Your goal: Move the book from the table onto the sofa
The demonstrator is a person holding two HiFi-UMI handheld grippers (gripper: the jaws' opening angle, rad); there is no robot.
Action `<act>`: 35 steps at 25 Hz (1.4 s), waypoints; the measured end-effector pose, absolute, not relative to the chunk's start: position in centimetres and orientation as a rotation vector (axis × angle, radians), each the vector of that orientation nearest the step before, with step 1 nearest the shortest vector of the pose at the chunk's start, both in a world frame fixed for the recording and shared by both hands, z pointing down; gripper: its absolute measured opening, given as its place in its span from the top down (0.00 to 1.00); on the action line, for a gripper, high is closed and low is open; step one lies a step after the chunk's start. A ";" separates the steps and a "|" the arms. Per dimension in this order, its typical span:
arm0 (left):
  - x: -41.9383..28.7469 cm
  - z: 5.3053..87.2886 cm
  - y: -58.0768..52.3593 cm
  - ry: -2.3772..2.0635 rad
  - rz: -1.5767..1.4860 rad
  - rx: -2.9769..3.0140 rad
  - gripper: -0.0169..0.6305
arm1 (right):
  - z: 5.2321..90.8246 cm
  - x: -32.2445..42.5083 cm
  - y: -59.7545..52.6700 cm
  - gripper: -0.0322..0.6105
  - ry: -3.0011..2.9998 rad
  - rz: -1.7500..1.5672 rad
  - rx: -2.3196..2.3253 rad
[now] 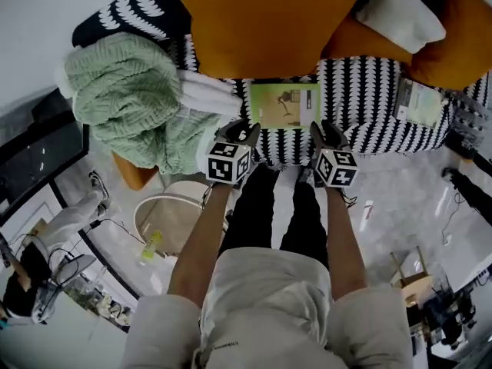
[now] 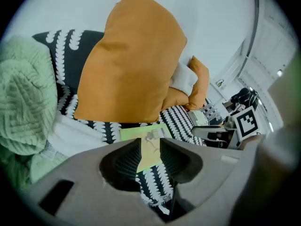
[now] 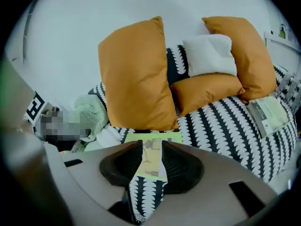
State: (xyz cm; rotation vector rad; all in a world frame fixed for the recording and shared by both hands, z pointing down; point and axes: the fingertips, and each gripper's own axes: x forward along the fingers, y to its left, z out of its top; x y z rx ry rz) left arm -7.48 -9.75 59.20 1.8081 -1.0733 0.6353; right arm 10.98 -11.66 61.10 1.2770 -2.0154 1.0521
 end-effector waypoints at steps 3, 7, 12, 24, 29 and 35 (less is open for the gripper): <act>-6.8 54.4 -8.8 -1.115 0.636 1.829 0.77 | 56.5 10.9 -10.9 0.75 -2.051 0.999 1.262; -4.8 49.1 -7.3 -1.178 0.606 1.870 0.77 | 50.5 11.5 -10.7 0.75 -2.123 0.958 1.281; -1.5 42.1 -3.2 -1.285 0.490 1.900 0.78 | 43.4 13.4 -7.7 0.76 -2.219 0.960 1.310; 4.6 30.1 4.5 -1.600 0.317 1.940 0.87 | 32.6 15.3 -1.7 0.77 -2.508 0.769 1.077; 6.9 29.9 8.3 -1.619 0.357 1.975 0.95 | 31.8 15.6 1.9 0.79 -2.542 0.706 0.995; 7.2 29.9 10.4 -1.653 0.333 1.975 0.96 | 31.5 16.1 5.0 0.84 -2.557 0.616 0.932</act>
